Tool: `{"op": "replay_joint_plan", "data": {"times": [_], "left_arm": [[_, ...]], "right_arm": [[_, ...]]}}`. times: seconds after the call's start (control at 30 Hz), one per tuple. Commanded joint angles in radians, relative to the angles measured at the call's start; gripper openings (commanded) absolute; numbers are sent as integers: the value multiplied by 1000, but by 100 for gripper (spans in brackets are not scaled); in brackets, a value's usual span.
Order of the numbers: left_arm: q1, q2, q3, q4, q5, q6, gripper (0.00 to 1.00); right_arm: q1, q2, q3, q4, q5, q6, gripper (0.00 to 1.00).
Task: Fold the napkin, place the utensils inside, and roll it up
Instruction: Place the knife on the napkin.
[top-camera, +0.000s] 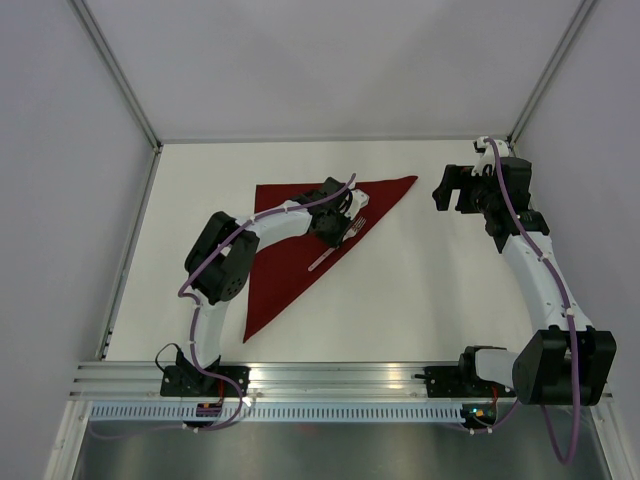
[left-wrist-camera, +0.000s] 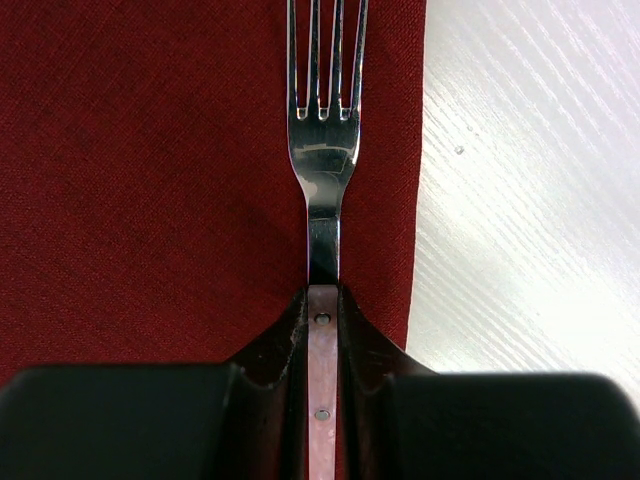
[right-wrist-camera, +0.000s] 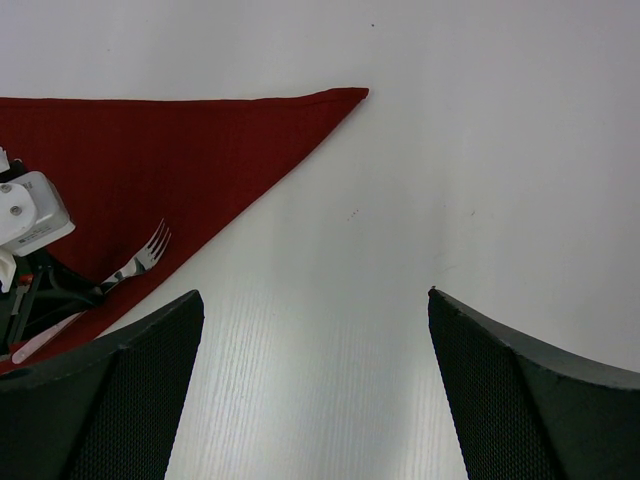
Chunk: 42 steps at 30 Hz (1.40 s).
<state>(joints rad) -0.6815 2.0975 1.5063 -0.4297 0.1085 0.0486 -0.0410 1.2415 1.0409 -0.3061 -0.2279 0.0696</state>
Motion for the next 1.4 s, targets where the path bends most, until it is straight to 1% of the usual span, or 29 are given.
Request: {"op": "replay_joint_plan", "data": {"times": [0.0,0.2,0.23,0.27,0.53,0.67,0.97,1.0,1.07,1.17,1.23,1.3,1.33,1.37], "left_arm": [[-7,-21,-3,35,10,-38,2],[-9,-24,-9,37,3,-38,3],[-10,-25,-14,43,2,-38,4],[-10,-28,-18,49,2,-39,8],[-16,-50,-27,62,-4,-38,16],[-15,-62,-27,62,-13,-38,23],[-16,-96,-21,63,-33,-38,34],[-18,-102,-20,62,-33,-65,34],[-18,-109,-18,63,-35,-69,37],[-16,-137,-18,69,-38,-75,41],[-16,-172,-20,75,-41,-85,41],[-16,-209,-20,75,-72,-101,42],[-16,-265,-26,74,-90,-122,43],[-16,-296,-26,54,-151,-140,43]], "right_arm": [[6,4,1,19,15,-5,98],[6,3,1,19,15,-8,98],[6,3,1,19,15,-8,98],[6,3,1,18,15,-8,98],[6,1,1,18,15,-8,98],[4,3,1,18,15,-8,98],[6,6,-1,19,13,-7,98],[6,6,-1,19,13,-5,98],[6,6,-1,19,13,-5,98],[6,7,1,19,10,-7,98],[6,9,2,15,2,-7,98],[7,7,13,6,-31,1,98],[7,9,19,-8,-53,4,98],[16,9,34,-14,-107,9,98]]}}
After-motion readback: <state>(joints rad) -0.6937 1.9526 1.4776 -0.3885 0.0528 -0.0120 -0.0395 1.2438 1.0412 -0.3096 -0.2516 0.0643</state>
